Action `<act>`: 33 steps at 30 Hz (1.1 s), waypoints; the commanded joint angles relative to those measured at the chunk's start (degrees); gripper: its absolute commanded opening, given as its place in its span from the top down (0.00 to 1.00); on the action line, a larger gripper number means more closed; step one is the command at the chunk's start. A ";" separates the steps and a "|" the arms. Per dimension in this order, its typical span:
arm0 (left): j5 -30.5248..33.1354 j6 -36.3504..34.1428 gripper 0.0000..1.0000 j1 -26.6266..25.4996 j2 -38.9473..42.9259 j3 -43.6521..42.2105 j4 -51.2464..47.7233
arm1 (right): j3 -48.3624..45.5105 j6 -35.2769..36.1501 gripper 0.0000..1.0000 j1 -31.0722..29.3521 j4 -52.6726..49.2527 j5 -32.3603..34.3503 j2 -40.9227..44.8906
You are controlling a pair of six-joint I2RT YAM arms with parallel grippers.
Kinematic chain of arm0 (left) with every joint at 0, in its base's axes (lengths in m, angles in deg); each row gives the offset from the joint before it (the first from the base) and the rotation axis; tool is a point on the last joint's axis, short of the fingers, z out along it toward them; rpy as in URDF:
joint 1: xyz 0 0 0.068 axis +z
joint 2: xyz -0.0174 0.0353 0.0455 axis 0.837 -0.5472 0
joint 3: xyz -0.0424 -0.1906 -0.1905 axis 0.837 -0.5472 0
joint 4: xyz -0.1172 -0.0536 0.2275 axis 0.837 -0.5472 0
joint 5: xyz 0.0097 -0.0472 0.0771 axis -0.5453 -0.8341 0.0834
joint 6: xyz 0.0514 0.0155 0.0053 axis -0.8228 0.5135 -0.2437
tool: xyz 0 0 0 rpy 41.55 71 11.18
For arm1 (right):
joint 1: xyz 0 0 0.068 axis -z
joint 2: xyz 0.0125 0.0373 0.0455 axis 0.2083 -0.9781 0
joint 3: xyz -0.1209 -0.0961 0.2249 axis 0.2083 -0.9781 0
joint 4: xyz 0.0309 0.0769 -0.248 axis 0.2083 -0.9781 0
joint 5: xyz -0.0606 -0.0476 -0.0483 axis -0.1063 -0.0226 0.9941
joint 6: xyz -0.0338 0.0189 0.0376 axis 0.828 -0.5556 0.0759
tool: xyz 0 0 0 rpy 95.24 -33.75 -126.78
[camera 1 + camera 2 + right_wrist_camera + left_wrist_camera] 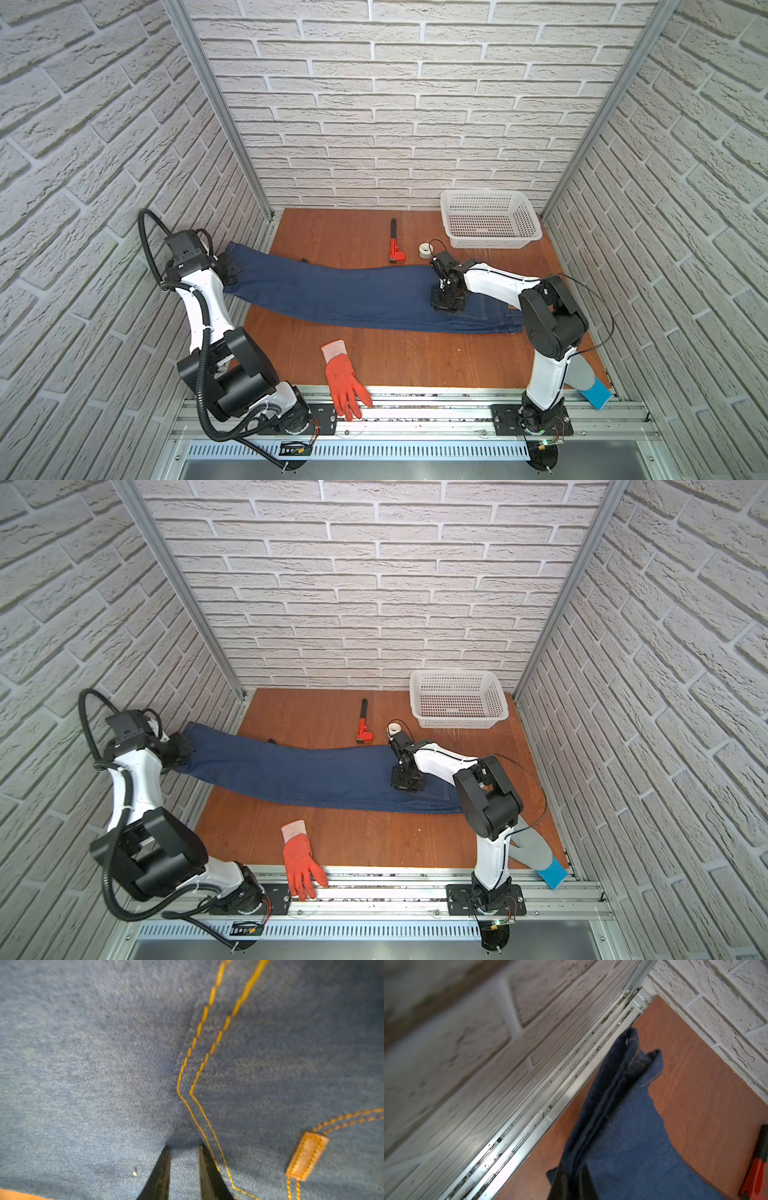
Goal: Fold and stack the trousers
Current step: 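Lift the hem with the left gripper and carry it toward the right gripper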
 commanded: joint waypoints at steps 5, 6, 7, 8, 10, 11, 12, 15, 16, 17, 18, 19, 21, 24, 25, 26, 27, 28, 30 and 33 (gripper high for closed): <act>2.12 -1.20 1.00 1.81 3.01 2.73 0.53 | 4.17 -2.17 0.75 -3.40 1.21 -1.37 -2.34; 1.52 -1.22 1.00 1.81 2.92 3.21 0.11 | 4.68 -2.14 0.75 -3.65 0.93 -1.59 -2.31; 0.50 -1.13 1.00 1.81 3.00 3.46 -0.21 | 5.28 -2.18 0.75 -3.87 0.58 -1.76 -2.11; -0.58 -1.04 1.00 1.54 3.10 3.55 -0.41 | 5.82 -2.10 0.75 -4.12 0.31 -1.71 -1.64; -2.27 -1.00 1.00 0.67 3.26 3.57 -0.95 | 6.50 -2.07 0.74 -4.35 -0.23 -1.49 -0.27; -2.67 -1.02 1.00 -0.26 3.48 3.55 -1.37 | 6.85 -2.09 0.73 -4.42 -0.56 -1.45 0.62; -2.84 -1.40 1.00 -1.11 3.63 3.36 -1.63 | 7.05 -2.01 0.73 -4.43 -0.91 -1.27 1.43; -4.05 -1.73 1.00 -4.43 5.14 1.38 -1.83 | 7.67 -1.27 0.71 -4.34 -2.45 -0.14 4.24; -4.38 -1.63 1.00 -6.10 5.66 0.66 -2.11 | 7.71 -0.92 0.70 -4.34 -2.99 0.52 5.28; -4.23 -1.31 1.00 -8.12 6.22 -0.09 -2.56 | 7.72 -0.69 0.70 -4.32 -3.44 1.14 6.22; -4.18 -1.15 1.00 -9.99 6.68 -0.62 -3.01 | 7.63 -0.37 0.70 -4.17 -3.78 1.58 7.00; -3.82 -0.41 1.00 -12.13 7.36 -1.47 -3.40 | 7.55 -0.01 0.69 -3.93 -4.25 1.97 7.90; -3.91 2.25 1.00 -15.21 9.25 -3.79 -3.45 | 7.17 0.45 0.69 -3.32 -4.85 2.55 9.42; -4.59 7.84 1.00 -20.07 12.48 -8.39 -2.08 | 5.84 0.98 0.69 -1.86 -5.32 2.85 12.21; -4.18 9.24 1.00 -22.37 13.74 -10.05 -1.34 | 5.41 1.15 0.69 -1.30 -5.55 2.87 13.23; -3.04 10.54 1.00 -24.91 14.78 -11.28 -0.80 | 5.15 1.40 0.69 -0.83 -5.78 2.87 14.30; -2.10 12.01 1.00 -26.93 15.49 -12.26 -0.09 | 4.88 1.61 0.69 -0.51 -6.04 3.02 15.12; -1.74 13.76 1.00 -29.72 16.35 -13.58 1.36 | 4.67 1.92 0.69 -0.18 -6.32 3.35 16.09; -0.67 17.43 1.00 -34.94 17.11 -16.12 4.60 | 4.40 2.38 0.68 0.53 -7.04 3.97 17.52; 3.59 21.07 1.00 -44.22 16.06 -18.32 8.73 | 3.21 2.57 0.68 2.08 -7.23 3.95 19.84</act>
